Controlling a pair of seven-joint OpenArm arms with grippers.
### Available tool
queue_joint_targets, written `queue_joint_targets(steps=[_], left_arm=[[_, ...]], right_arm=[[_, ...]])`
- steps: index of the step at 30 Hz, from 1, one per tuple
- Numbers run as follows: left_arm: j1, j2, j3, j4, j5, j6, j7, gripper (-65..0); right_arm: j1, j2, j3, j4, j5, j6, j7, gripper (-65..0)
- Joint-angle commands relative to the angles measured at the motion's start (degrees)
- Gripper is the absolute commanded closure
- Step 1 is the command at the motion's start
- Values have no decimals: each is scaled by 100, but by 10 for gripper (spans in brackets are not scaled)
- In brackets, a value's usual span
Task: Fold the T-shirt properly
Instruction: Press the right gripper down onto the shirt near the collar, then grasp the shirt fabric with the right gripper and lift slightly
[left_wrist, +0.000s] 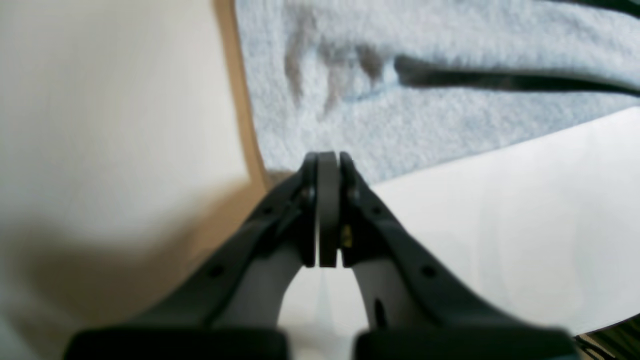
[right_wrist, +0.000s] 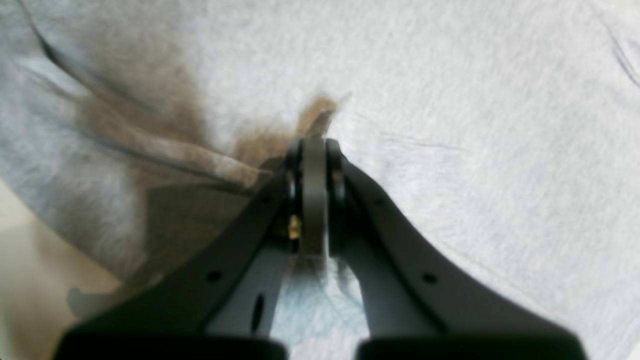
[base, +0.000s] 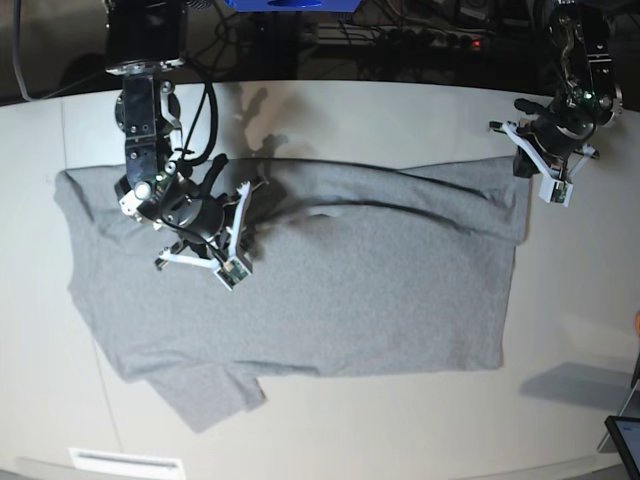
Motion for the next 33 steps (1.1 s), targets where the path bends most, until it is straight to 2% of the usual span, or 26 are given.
queue_joint_targets(steps=[1, 18, 20, 23, 27, 33], left_arm=[[17, -103, -58, 79, -30, 19, -82, 0], [17, -129, -67, 88, -21, 19, -82, 0], [17, -103, -243, 132, -21, 19, -82, 0], [-9, -94, -436, 132, -56, 19, -91, 0], [-150, -94, -445, 132, -56, 19, -100, 0], [-581, 240, -392, 79, -12, 19, -100, 0]], right_arm=[[166, -13, -8, 39, 67, 4, 125, 0], [368, 5, 1, -5, 67, 4, 134, -1], [342, 23, 10, 171, 58, 4, 108, -1], [192, 216, 1, 751, 58, 4, -103, 0], [-36, 225, 18, 1332, 58, 4, -736, 0], [-546, -118, -8, 1349, 67, 4, -719, 0]])
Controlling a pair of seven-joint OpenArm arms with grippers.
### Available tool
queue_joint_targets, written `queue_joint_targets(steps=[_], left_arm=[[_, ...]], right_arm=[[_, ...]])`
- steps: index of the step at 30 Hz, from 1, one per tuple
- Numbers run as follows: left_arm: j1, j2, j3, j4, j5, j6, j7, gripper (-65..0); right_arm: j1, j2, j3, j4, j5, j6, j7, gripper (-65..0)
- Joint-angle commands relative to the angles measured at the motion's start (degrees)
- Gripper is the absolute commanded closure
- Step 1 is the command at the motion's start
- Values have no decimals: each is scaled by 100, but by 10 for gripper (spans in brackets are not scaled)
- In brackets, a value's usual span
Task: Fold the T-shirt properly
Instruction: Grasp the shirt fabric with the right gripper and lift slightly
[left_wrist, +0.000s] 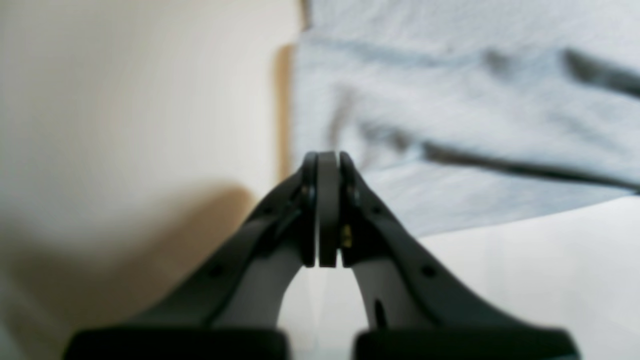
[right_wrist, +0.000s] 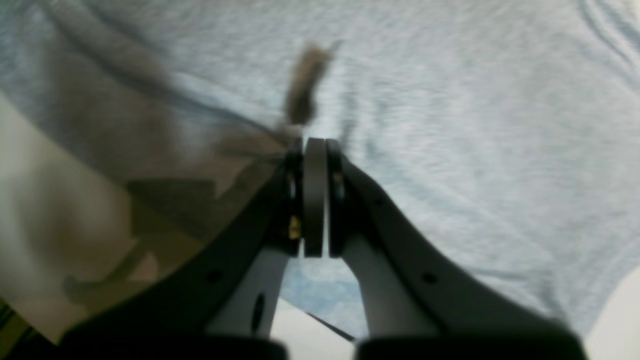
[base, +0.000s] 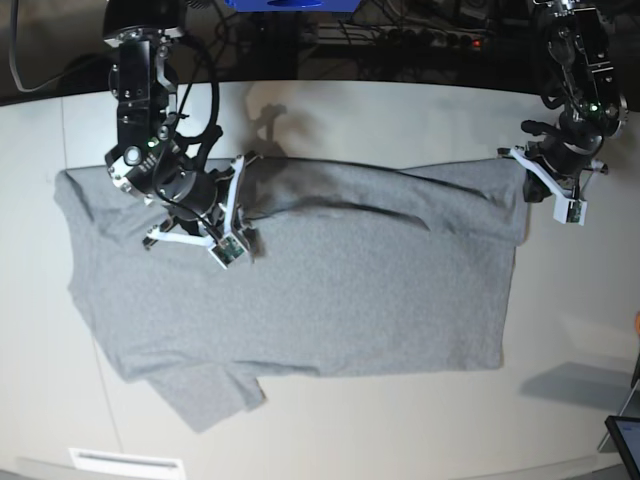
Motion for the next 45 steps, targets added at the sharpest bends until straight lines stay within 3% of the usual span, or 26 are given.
queue_joint_targets(steps=[1, 7, 10, 14, 17, 20, 27, 32, 45], left_arm=[[-89, -64, -40, 75, -32, 23, -93, 0], [-414, 59, 188, -119, -23, 23, -84, 0], [-529, 68, 479, -374, 276, 23, -93, 0], [-590, 253, 742, -514, 891, 14, -111, 0], [-678, 367, 795, -629, 1137, -188, -111, 0], [-828, 411, 813, -919, 1340, -355, -111, 0], [-819, 402, 777, -1042, 1366, -364, -111, 0], [-687, 376, 760, -1042, 1366, -364, -111, 0], [-432, 349, 751, -1033, 1366, -364, -111, 0]], right_arm=[[59, -79, -17, 99, 63, 2, 136, 0], [15, -185, -588, 81, 63, -7, 101, 0], [15, -299, -711, 73, 63, -24, 83, 0], [-29, -352, -896, -59, 80, -481, 92, 0], [-37, -343, -1054, -130, 80, -666, 92, 0], [-55, -352, -1160, -130, 89, -675, 92, 0], [-11, -360, -1142, -587, 89, -675, 118, 0], [-11, -369, -1151, -965, 89, -675, 452, 0], [200, -369, -1142, -1026, 89, -675, 417, 0]])
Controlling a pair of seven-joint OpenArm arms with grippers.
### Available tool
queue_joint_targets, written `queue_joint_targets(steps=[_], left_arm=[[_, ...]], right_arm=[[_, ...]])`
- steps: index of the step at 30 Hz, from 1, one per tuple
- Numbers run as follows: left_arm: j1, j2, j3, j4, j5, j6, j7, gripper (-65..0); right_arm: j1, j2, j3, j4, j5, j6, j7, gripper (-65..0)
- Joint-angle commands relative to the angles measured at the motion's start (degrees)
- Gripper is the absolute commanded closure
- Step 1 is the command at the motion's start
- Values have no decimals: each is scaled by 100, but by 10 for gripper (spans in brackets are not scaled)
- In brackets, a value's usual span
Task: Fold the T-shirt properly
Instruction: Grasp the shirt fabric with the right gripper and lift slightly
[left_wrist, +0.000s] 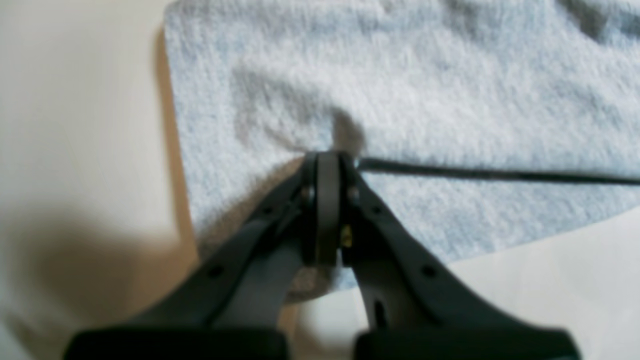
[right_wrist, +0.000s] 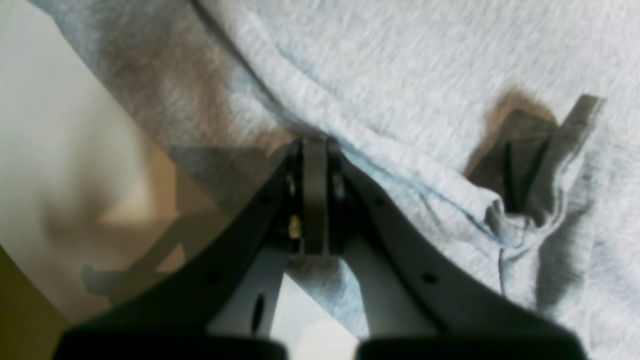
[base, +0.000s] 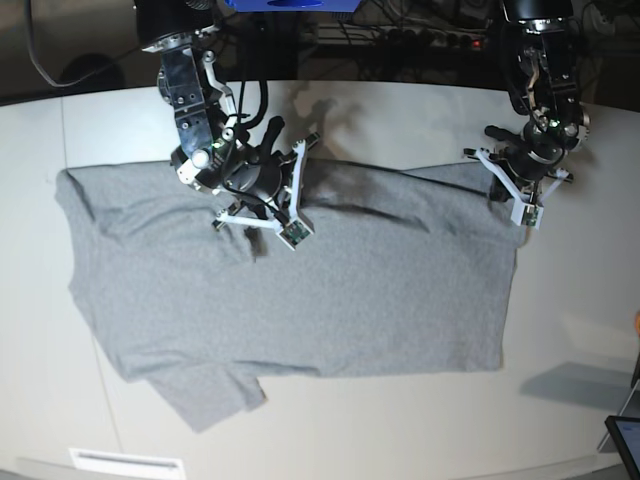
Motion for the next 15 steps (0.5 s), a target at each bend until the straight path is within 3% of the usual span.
queue_joint_targets(steps=[1, 15], left_arm=[[80, -53, -14, -8, 146, -23, 353, 0], [141, -53, -23, 1, 146, -23, 353, 0]], right_arm=[[82, -52, -8, 102, 45, -21, 113, 0], [486, -52, 10, -540, 45, -21, 254, 0]])
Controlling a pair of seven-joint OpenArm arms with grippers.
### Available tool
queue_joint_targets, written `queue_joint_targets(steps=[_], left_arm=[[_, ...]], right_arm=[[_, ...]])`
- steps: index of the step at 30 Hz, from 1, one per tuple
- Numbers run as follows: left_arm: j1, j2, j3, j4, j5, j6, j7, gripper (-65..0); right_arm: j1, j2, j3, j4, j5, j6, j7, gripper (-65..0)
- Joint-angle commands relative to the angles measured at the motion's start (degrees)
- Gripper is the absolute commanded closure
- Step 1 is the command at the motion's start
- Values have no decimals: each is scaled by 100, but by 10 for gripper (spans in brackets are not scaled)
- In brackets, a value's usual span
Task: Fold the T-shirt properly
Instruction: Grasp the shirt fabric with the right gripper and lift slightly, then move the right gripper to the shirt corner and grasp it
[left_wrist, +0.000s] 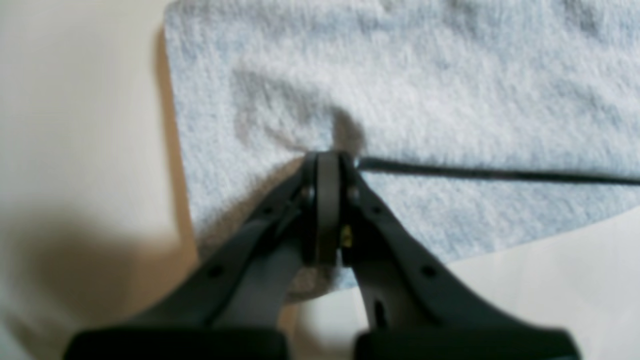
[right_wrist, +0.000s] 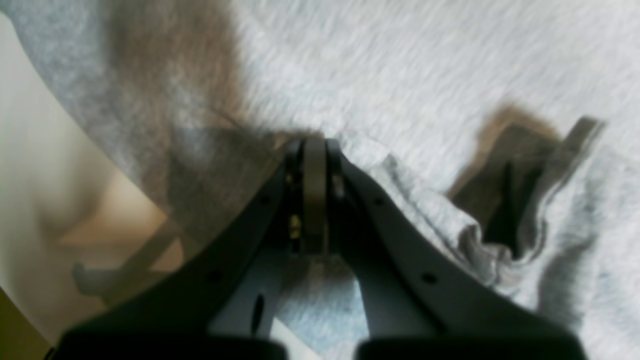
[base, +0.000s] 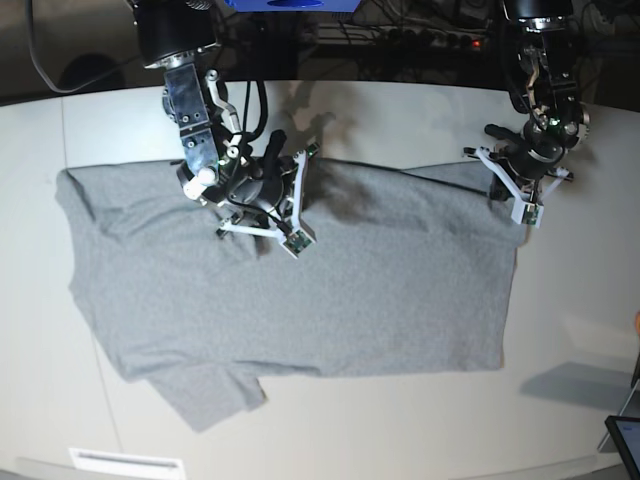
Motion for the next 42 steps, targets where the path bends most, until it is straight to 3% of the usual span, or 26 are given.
queue_joint_targets(steps=[1, 10, 13, 18, 24, 31, 36, 38, 40, 42], left_arm=[[104, -77, -18, -12, 160, -25, 377, 0], [218, -103, -36, 559, 160, -25, 421, 0], [289, -94, -388, 770, 160, -25, 429, 0], [262, -94, -1012, 1007, 160, -25, 429, -2], [297, -42, -1214, 1148, 124, -34, 429, -2], [253, 143, -555, 1183, 124, -42, 429, -2], [245, 160, -291, 1183, 124, -42, 394, -13], [245, 160, -300, 1183, 124, -42, 386, -67], [253, 143, -308, 1183, 124, -42, 386, -143], [289, 134, -388, 1183, 133, -42, 342, -178]], right_arm=[[108, -54, 8, 61, 45, -21, 200, 0], [178, 16, -27, 307, 37, -13, 279, 0], [214, 34, -36, 808, 28, 5, 279, 0], [214, 455, 52, 1784, 10, -30, 270, -1], [187, 904, 1458, 1494, 10, -514, 270, -1], [-164, 1247, 2680, 1336, 10, -496, 226, -1], [-551, 1185, 3085, 1327, 10, -496, 253, -4], [-657, 1185, 3102, 1327, 28, -496, 244, -41], [-789, 1176, 3102, 1353, 37, -496, 279, -123], [-903, 1176, 3085, 1379, 37, -496, 288, -189]])
